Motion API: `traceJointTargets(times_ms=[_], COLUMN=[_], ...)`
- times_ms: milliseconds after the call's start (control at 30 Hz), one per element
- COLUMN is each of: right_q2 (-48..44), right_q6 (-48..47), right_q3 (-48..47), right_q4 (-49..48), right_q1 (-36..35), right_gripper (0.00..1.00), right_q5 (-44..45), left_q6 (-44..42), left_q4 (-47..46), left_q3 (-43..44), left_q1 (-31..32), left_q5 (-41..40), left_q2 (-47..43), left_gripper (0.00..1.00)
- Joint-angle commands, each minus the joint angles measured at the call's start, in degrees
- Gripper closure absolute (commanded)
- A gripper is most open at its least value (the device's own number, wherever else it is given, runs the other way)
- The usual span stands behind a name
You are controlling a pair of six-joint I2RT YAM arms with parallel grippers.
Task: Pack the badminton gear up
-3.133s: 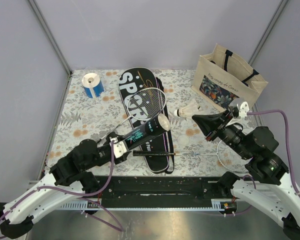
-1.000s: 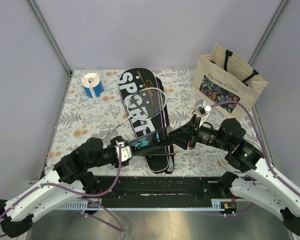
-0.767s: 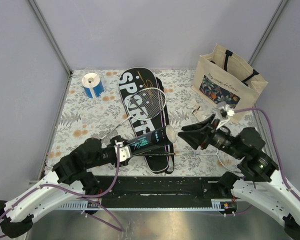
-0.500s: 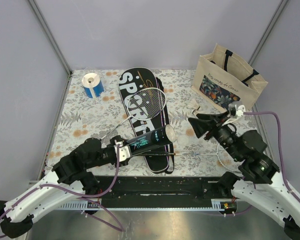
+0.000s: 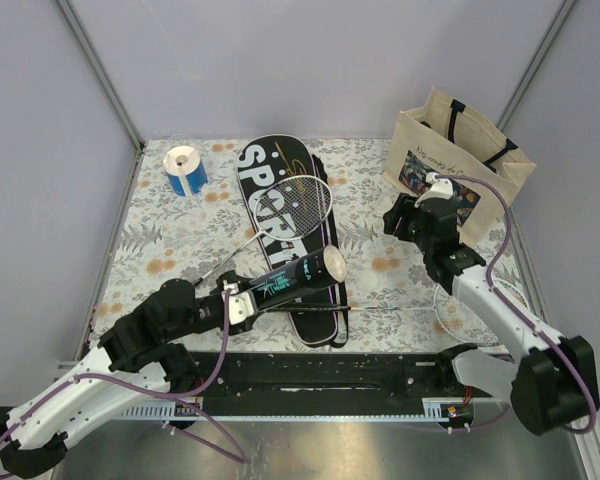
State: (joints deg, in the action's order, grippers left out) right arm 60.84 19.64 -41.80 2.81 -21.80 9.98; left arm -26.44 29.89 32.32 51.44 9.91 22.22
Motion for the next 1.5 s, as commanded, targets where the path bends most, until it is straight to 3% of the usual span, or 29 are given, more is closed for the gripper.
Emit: traceJointTargets(times_ms=[0,367,667,867,1100,1467], right_q2=[7.96,22.47,24.24,20.82,16.86,22.39], right_q6=[8.91,14.20,13.85,11.92,6.12,7.87], right_q3=[1.98,5.06,6.91,6.74,4.54,3.66], right_q4=[-12.54,-24.78,-27.15,-25.76,-18.11,-19.16], right_q1=[7.55,13.63,15.30,15.65,16.09,17.67], right_gripper=[0.37,0.35,0.35,0.36,0.34,0.34], right_q5=[-12.76,-13.85,-13.75,-15.95,-12.44,-14.37], left_q6=[1.12,1.12,0.95,0.77,0.68,0.60], left_q4=[-5.54,-5.90,-5.98,-5.90,-5.90,-5.81], left_q3=[0.73,0.56,0.64,0.47,0.47,0.38], left_q1=[0.06,0.15,0.15,0.06,0.06,0.15], left_q5=[1.51,2.48,2.30,2.13,2.13,1.95], left_q2=[-0.60,-1.12,-0.86,-0.68,-0.33,-0.33], left_gripper=[1.00,1.00,1.00,1.00,1.00,1.00])
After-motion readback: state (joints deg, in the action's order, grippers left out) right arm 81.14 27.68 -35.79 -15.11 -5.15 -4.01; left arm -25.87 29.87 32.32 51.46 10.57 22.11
